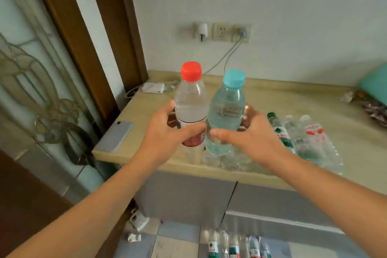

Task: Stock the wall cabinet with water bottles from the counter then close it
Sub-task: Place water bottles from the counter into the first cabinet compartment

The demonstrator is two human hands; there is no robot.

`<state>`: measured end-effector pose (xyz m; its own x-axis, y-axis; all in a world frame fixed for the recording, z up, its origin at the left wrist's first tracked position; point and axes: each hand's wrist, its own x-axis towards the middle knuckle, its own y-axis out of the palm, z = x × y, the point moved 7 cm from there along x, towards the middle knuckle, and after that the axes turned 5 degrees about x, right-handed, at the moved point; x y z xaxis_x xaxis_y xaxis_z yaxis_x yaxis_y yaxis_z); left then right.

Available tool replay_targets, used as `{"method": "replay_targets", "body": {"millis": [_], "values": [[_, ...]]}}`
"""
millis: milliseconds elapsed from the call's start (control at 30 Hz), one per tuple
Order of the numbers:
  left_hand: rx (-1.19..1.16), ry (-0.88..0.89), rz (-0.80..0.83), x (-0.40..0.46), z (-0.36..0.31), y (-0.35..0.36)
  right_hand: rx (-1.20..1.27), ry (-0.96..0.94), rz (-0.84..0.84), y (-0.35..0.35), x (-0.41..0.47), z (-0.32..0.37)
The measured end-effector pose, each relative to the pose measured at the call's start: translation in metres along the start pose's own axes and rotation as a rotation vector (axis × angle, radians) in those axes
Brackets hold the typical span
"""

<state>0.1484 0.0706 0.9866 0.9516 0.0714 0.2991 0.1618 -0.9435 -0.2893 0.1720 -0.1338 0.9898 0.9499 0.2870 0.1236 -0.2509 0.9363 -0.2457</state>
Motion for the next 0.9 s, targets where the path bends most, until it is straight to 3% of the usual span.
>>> {"method": "replay_targets", "body": {"millis": [233,400,633,900], "values": [[-0.061,0.221,-0.120,0.071,-0.161,-0.050,0.047,-0.266,-0.125,-0.054,0.045,0.170],[-0.132,0.318,-0.180,0.122,-0.240,-0.084,0.066,-0.422,-0.138,-0.070,0.075,0.263],[-0.131,0.471,-0.224,0.210,-0.306,-0.128,-0.008,-0.547,-0.208,-0.082,0.130,0.351],[-0.152,0.570,-0.165,0.340,-0.346,-0.166,-0.006,-0.597,-0.432,-0.103,0.228,0.427]]}}
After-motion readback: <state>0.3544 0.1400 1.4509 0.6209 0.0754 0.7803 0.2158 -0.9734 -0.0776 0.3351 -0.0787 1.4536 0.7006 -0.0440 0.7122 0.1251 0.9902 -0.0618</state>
